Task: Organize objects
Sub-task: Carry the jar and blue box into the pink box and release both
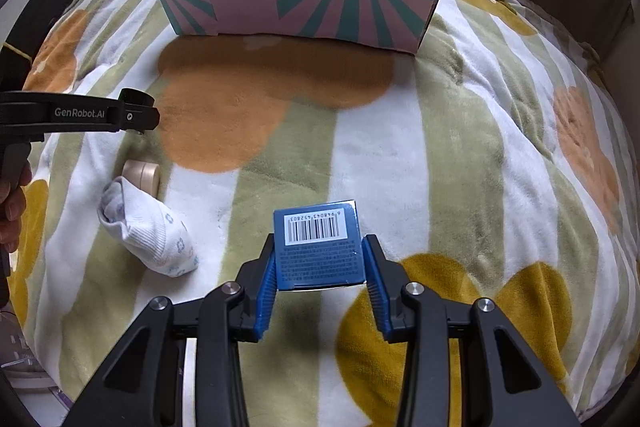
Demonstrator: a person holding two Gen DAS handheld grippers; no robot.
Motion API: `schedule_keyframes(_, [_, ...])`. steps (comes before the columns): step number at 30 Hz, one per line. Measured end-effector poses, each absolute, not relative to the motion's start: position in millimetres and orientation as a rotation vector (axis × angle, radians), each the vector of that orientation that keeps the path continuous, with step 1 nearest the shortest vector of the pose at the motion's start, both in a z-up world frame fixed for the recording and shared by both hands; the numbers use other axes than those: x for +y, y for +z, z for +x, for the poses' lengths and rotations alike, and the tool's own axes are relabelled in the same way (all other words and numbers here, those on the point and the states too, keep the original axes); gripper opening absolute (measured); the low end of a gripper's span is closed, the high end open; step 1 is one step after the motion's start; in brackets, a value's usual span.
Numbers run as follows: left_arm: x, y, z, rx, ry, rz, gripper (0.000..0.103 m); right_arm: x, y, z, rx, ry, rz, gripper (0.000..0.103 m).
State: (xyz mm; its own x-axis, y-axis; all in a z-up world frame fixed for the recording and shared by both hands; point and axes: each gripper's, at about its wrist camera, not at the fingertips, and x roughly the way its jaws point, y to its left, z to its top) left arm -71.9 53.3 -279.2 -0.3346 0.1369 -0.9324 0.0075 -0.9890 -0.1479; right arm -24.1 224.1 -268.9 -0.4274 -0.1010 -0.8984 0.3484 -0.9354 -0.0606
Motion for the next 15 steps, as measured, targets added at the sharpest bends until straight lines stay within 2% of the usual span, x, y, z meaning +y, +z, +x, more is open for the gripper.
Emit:
schedule_keyframes(8, [23.1,-246.9,-92.1,-0.251,2.53,-1.719,0.032,219.6,-237.7,-48.0,0.281,-2.456,1.464,0.037])
schedule_keyframes(15, [-27.5,-184.9,-91.6,-0.303,2.577,-1.672,0.032,215.0,-209.5,-79.8,0.236,-2.43,1.474,0.037])
